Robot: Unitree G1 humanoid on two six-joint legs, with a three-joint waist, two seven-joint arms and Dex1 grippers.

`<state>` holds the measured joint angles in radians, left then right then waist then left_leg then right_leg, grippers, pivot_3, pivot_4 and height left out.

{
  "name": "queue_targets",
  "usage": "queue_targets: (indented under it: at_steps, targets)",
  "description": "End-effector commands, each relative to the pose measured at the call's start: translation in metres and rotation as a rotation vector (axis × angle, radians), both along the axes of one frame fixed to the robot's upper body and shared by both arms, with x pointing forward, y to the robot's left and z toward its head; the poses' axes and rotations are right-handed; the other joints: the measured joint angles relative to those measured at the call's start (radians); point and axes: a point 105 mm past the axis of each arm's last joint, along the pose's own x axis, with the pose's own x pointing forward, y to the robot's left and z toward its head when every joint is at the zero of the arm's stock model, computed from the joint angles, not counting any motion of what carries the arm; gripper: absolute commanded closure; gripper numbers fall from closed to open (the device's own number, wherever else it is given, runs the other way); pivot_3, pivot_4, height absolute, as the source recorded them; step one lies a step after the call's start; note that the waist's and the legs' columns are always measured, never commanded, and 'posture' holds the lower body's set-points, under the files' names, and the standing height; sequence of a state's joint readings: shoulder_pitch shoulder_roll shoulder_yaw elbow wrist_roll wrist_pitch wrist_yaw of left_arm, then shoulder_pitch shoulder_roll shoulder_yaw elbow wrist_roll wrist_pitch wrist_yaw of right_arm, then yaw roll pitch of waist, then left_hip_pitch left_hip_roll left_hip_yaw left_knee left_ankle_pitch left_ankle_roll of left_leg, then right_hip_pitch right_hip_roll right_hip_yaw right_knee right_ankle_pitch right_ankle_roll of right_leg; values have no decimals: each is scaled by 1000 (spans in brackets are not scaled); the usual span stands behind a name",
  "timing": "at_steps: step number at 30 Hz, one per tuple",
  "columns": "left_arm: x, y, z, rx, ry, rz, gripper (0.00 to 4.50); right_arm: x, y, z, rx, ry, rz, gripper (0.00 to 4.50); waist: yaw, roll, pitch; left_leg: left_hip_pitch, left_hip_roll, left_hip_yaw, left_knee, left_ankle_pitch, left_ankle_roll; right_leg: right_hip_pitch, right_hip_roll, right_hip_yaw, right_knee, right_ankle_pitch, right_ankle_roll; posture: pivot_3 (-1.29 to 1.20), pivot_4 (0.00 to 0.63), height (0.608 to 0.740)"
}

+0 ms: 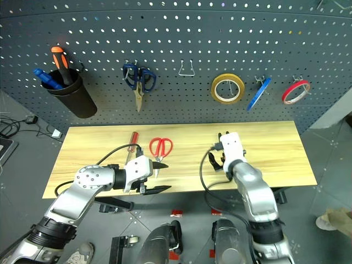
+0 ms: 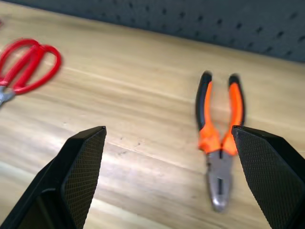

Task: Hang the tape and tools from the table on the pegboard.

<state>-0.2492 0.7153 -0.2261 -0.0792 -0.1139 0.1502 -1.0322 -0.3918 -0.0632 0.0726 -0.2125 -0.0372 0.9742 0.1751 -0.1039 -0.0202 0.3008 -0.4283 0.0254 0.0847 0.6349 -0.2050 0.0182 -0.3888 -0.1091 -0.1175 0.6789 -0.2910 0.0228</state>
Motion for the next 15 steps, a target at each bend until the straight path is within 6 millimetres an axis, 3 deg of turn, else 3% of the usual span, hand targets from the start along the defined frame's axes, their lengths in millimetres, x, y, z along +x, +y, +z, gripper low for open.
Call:
queue_targets:
  at_steps: [1,6,15]
  targets:
    - [0,-1,12,-8,-56,-10,841,15,-11,-12,-10,114,-85,11,8,0,5,0,1,0,0,0,0,0,1,0,0,0,-1,-225,343,740]
    - [3,-6,17,-31,-64,-13,841,42,-20,-21,-32,169,-139,11,15,1,16,-3,2,2,-2,2,-3,-3,2,0,0,0,-2,-205,352,740]
    - [10,-17,25,-53,-81,-25,841,66,-28,-30,-44,230,-158,11,15,0,20,-4,2,5,-4,2,-4,-6,3,1,-2,0,-1,-189,357,740]
